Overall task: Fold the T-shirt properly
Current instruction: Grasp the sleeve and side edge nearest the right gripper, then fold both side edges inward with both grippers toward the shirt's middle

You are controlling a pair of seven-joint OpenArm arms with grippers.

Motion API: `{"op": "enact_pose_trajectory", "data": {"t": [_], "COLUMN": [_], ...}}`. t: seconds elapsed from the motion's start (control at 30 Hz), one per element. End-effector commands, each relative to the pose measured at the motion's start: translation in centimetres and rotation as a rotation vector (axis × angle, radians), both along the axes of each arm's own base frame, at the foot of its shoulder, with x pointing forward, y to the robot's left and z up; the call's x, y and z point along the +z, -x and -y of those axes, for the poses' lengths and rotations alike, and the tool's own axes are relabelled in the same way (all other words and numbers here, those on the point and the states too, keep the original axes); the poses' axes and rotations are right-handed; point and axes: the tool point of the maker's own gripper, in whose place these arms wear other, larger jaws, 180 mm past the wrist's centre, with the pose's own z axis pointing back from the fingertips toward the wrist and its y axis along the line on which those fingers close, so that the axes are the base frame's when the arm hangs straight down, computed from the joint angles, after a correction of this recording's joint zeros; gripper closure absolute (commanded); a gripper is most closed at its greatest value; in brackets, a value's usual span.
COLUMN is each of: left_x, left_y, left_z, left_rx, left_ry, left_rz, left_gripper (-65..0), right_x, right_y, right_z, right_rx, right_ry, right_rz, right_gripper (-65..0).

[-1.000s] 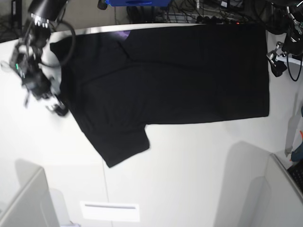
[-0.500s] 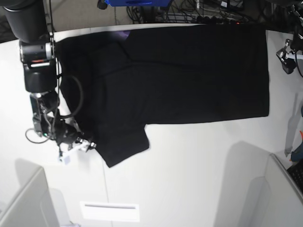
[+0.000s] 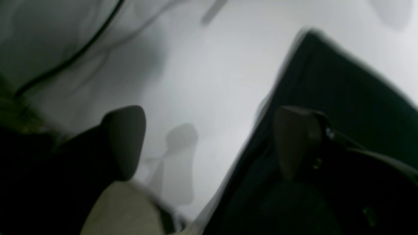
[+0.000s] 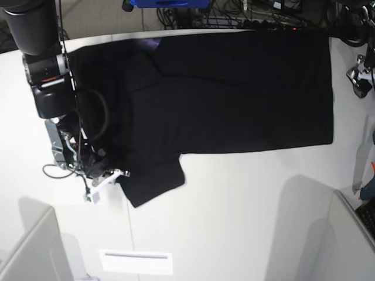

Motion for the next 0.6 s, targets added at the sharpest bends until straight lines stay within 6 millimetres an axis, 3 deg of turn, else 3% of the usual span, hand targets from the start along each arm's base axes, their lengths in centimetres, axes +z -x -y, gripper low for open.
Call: {"op": "enact_pose_trajectory", "data": {"t": [0.0, 0.07, 0.27, 0.43, 0.57], "left_x": [1.3, 0.4, -2.3, -4.1, -5.9], "left_y": [-1.0, -2.9, -10.1, -15.9, -18.0], "left_z": [-1.1, -1.0, -1.9, 1.2, 2.8], "left_rx": [-0.011, -0.030, -0.060, -0.187, -0.228], "left_ry": [-0.040, 0.005, 0.035, -0.016, 0.030], "left_rz": [0.030, 0.028, -0.064, -0.175, -0.202], "left_gripper": [-59.1, -59.1, -59.1, -59.1, -59.1], "right_x": [1.7, 1.7, 1.7, 1.7, 1.8], "right_y": [-1.4, -1.4, -1.5, -1.5, -1.5], "right_z": [0.2, 0.2, -0.5, -0.9, -1.1], "right_rx": [-0.001, -0.002, -0.002, 0.004, 0.006], "right_ry": [-0.005, -0.005, -0.022, -0.026, -0.029], "right_rz": [0.044, 0.046, 0.048, 0.045, 0.048], "right_gripper": [-8.6, 0.0, 0.0, 0.0, 0.0]}}
